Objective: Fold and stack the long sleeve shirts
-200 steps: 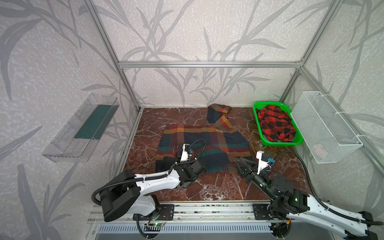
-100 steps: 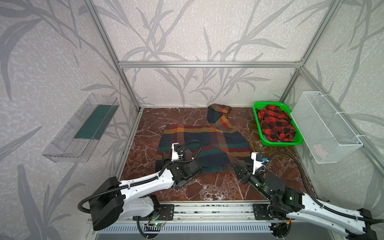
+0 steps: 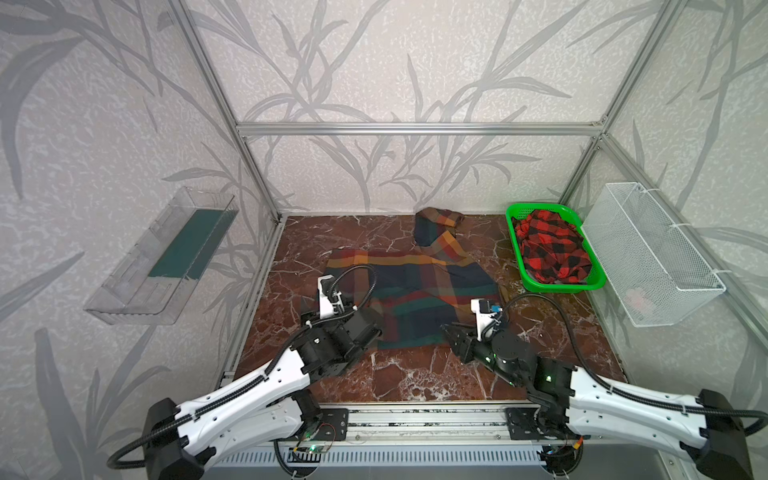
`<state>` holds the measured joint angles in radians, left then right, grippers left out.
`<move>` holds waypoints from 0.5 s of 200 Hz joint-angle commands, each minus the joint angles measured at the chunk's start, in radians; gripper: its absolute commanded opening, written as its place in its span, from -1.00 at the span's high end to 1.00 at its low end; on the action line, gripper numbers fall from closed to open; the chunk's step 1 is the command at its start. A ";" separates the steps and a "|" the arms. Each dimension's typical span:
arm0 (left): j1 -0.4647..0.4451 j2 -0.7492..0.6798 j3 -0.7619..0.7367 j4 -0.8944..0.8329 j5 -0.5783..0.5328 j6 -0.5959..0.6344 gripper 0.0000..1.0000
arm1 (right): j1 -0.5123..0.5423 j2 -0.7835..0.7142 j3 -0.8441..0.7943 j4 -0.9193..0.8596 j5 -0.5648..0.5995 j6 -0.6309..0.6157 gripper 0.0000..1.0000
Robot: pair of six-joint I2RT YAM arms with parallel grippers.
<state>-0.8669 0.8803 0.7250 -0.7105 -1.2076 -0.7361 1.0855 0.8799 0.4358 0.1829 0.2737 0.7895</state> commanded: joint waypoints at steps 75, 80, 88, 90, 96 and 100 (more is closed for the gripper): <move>0.172 -0.185 -0.048 -0.186 0.425 -0.134 -0.83 | -0.092 0.800 0.671 -0.036 -0.536 -0.011 0.23; 0.181 -0.189 -0.049 -0.191 0.437 -0.131 -0.83 | -0.093 0.841 0.704 -0.053 -0.549 -0.008 0.22; 0.191 -0.197 -0.049 -0.207 0.452 -0.134 -0.83 | -0.090 0.904 0.748 -0.062 -0.572 -0.006 0.21; 0.194 -0.199 -0.048 -0.213 0.453 -0.139 -0.83 | -0.090 0.915 0.758 -0.067 -0.576 -0.005 0.21; 0.203 -0.206 -0.046 -0.230 0.459 -0.158 -0.84 | -0.091 0.955 0.787 -0.086 -0.577 -0.008 0.21; 0.207 -0.213 -0.045 -0.236 0.463 -0.164 -0.84 | -0.091 0.977 0.803 -0.098 -0.574 -0.010 0.21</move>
<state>-0.6861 0.6933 0.6846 -0.8650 -0.7952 -0.8658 0.9936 1.7359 1.1545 0.1810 -0.1905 0.7856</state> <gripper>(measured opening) 0.918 0.394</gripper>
